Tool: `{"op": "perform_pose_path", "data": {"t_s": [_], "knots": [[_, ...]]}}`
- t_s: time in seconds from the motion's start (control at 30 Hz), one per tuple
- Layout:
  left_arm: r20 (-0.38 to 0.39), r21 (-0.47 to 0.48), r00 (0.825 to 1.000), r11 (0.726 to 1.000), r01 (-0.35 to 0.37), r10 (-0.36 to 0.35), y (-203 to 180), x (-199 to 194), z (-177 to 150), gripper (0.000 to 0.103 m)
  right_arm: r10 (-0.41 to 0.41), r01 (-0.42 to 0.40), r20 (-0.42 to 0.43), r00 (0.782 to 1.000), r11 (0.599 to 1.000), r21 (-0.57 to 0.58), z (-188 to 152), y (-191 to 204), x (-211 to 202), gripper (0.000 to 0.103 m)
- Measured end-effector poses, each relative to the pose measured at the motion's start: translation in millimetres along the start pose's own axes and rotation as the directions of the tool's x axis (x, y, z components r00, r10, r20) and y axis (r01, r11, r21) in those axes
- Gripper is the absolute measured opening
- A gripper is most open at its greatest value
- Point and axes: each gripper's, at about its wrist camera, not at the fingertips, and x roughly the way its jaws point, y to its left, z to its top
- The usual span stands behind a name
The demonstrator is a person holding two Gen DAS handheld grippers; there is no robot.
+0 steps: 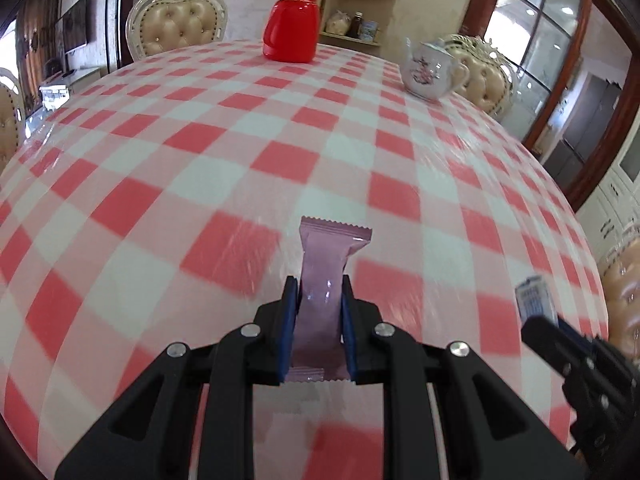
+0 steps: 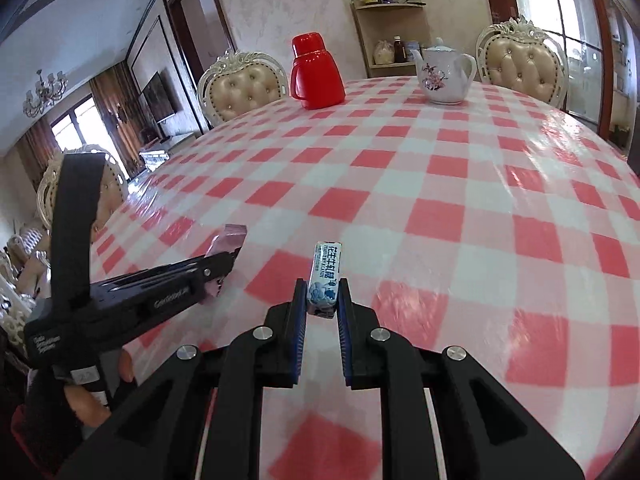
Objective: Organize snacks
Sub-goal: 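Lift both held snacks and carry them toward the clear box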
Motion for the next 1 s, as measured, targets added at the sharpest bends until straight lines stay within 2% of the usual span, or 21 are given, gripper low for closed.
{"op": "perform_pose_path", "data": {"t_s": [0.27, 0.67, 1.0], "knots": [[0.007, 0.051, 1.0, 0.999, -0.001, 0.001, -2.2, -49.3, -40.5, 0.021, 0.007, -0.006, 0.006, 1.0, 0.998, -0.069, -32.4, 20.7, -38.3, 0.015], [0.056, 0.101, 0.998, 0.995, -0.025, 0.019, 21.7, -125.0, -91.2, 0.021, 0.011, -0.011, 0.0, 1.0, 0.982, -0.19, -66.8, 72.2, -66.0, 0.015], [0.086, 0.119, 0.995, 0.991, -0.059, 0.049, 63.5, -175.4, -128.2, 0.021, 0.124, -0.131, -0.043, 0.991, 0.932, -0.338, -89.0, 149.7, -71.4, 0.015]]}}
